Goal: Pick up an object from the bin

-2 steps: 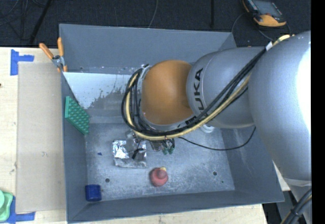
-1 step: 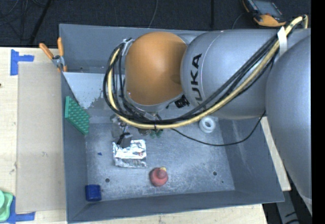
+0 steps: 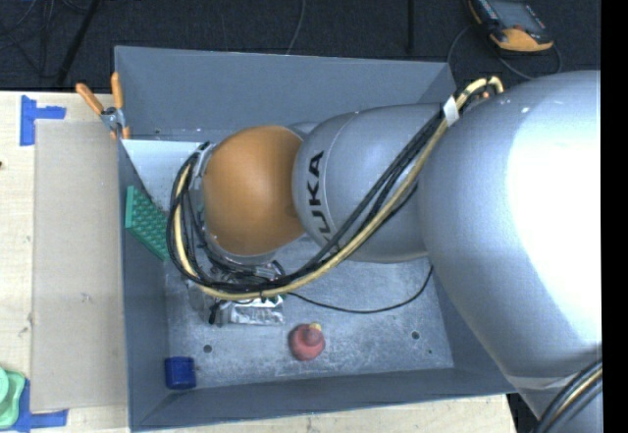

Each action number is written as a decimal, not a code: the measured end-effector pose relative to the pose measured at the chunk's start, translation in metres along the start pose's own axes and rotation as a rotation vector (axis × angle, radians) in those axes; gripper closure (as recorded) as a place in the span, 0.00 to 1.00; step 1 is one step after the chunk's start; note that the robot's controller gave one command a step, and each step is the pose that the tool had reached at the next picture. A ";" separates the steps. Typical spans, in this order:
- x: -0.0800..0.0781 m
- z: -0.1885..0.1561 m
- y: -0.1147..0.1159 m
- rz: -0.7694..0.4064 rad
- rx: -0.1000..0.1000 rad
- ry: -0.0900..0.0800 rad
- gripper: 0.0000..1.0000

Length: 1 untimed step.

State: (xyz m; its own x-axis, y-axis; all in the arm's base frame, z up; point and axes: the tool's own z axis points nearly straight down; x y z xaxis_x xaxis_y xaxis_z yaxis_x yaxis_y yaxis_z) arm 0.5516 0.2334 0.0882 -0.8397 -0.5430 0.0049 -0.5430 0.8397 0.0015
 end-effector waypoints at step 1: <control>-0.010 -0.164 -0.007 -0.224 0.005 -0.015 1.00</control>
Offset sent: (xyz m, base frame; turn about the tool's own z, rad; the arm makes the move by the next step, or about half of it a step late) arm 0.0109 -0.0016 0.1596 -0.2256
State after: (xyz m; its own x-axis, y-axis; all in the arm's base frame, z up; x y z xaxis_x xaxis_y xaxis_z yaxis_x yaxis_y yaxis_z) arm 0.5644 0.2330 0.2521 -0.6982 -0.7159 -0.0098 -0.7159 0.6982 -0.0038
